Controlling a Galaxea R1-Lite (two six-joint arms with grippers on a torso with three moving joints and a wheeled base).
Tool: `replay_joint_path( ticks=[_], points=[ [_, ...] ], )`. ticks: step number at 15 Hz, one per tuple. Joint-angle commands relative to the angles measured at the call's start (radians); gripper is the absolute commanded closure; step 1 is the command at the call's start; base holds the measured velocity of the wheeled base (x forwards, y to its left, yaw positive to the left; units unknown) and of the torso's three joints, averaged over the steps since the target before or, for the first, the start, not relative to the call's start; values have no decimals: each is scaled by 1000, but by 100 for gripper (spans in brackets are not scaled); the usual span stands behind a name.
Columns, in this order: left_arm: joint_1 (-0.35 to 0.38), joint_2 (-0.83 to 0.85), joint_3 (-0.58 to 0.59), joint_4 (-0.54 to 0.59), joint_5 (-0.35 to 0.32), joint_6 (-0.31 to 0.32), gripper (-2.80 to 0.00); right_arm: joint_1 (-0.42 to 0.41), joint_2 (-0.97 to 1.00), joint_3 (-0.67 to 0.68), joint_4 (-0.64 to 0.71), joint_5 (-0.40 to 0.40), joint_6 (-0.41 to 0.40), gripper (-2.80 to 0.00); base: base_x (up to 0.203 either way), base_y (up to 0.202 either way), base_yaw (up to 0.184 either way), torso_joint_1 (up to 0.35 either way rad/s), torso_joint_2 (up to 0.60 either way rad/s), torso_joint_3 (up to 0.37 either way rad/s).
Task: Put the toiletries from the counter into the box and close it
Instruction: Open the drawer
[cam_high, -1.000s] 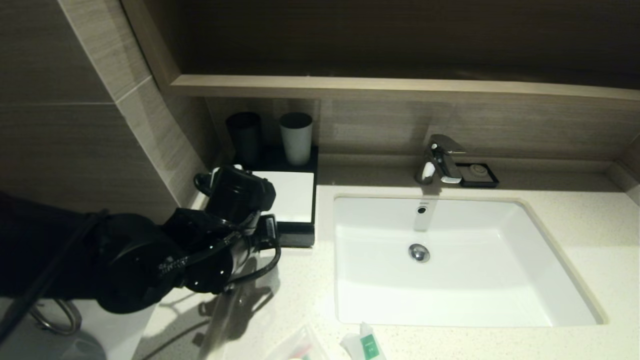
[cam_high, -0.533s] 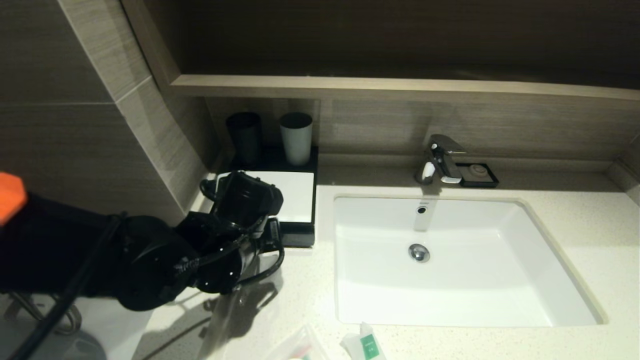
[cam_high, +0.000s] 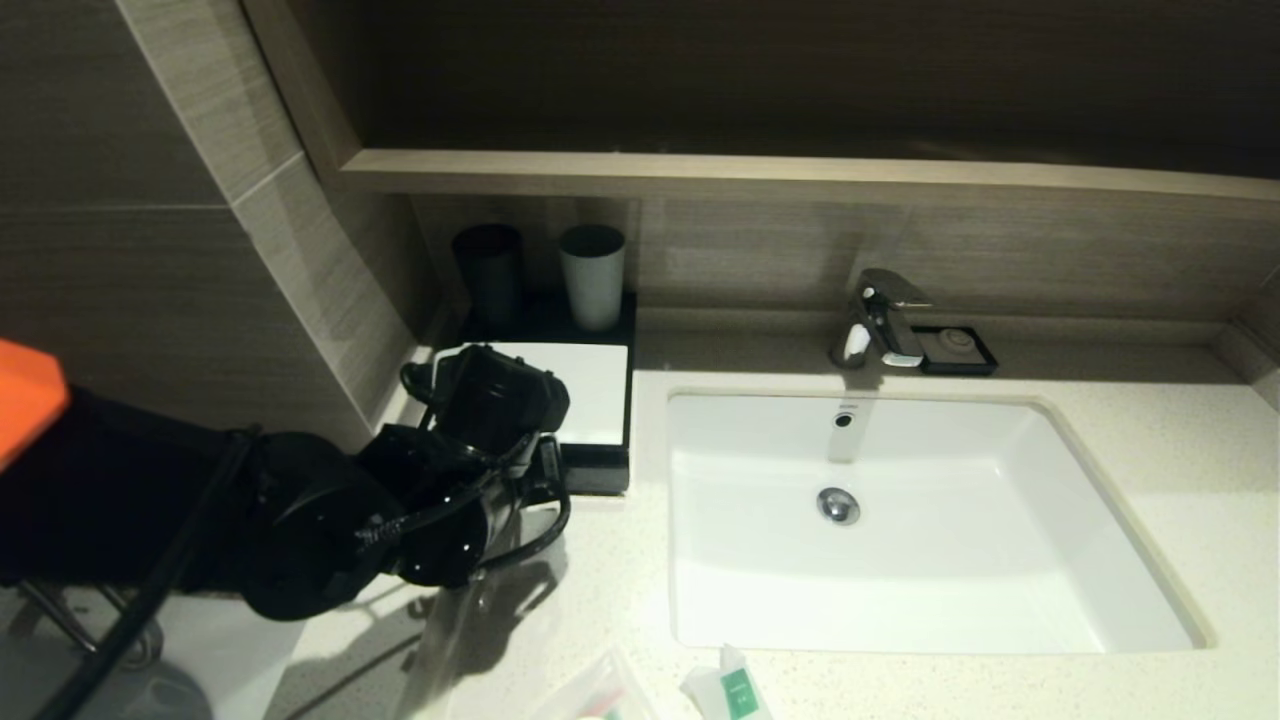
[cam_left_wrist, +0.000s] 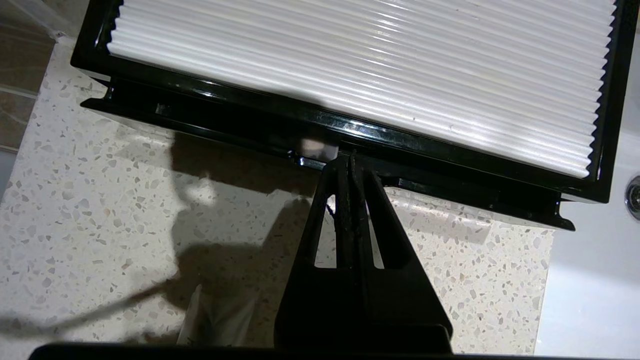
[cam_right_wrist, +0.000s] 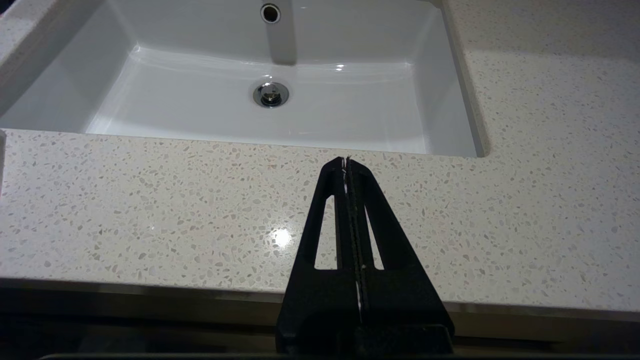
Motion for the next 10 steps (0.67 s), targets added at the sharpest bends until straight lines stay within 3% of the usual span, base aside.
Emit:
replay_joint_path(
  ticks=[1, 10],
  points=[
    [0, 1, 0, 0, 3, -11, 0, 0, 0, 0, 0, 1, -1, 0, 0, 0, 0, 0, 0, 0],
    [0, 13, -11, 34, 6, -13, 0, 0, -1, 0, 0, 1, -1, 0, 0, 0, 0, 0, 0, 0]
  ],
)
